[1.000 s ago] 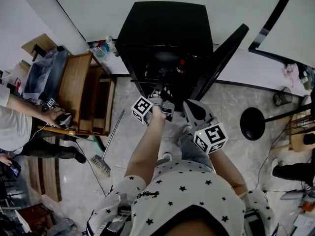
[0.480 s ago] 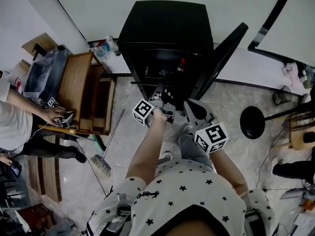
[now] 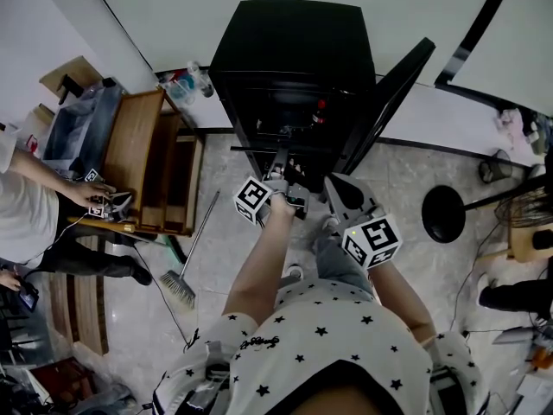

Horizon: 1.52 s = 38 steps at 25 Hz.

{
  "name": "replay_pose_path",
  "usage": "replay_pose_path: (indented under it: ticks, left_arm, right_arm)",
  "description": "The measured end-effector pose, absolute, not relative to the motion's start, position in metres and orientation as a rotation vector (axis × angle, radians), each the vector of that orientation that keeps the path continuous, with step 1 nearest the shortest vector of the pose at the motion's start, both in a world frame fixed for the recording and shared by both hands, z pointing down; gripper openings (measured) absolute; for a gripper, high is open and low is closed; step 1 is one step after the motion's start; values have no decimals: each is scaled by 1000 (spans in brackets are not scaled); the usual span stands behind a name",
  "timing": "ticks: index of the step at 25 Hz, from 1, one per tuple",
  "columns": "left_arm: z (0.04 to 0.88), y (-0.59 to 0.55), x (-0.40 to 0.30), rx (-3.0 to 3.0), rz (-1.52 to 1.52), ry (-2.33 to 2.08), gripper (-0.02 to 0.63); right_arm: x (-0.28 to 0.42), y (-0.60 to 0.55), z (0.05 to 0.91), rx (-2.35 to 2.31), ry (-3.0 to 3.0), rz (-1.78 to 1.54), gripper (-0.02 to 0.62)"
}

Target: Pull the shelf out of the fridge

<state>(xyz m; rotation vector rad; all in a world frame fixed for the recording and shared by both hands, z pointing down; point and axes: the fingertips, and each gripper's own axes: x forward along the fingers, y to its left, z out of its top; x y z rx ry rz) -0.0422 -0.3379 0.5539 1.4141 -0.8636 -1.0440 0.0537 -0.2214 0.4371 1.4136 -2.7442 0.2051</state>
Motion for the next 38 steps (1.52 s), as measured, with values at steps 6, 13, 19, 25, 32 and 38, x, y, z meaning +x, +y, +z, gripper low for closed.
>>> replay_pose_path:
  ticks: [6, 13, 19, 25, 32, 38]
  left_arm:
    - [554, -329, -41, 1414, -1040, -858, 31]
    - [552, -325, -41, 1413, -1036, -857, 31]
    - [555, -317, -40, 1401, -1040, -855, 31]
    - [562, -317, -42, 1364, -1058, -853, 43]
    - [573, -316, -37, 1459, -913, -892, 52]
    - [573, -322, -45, 1450, -970, -876, 49]
  right_arm:
    - [53, -213, 437, 1419, -2742, 198, -6]
    - [52, -208, 434, 1425, -2741, 197, -6]
    - [54, -203, 435, 1428, -2739, 192, -6]
    - [56, -200, 429, 1447, -2736, 126, -6]
    - [50, -206, 430, 1443, -2744, 157, -6]
    - [56, -209, 434, 1438, -2730, 171, -6]
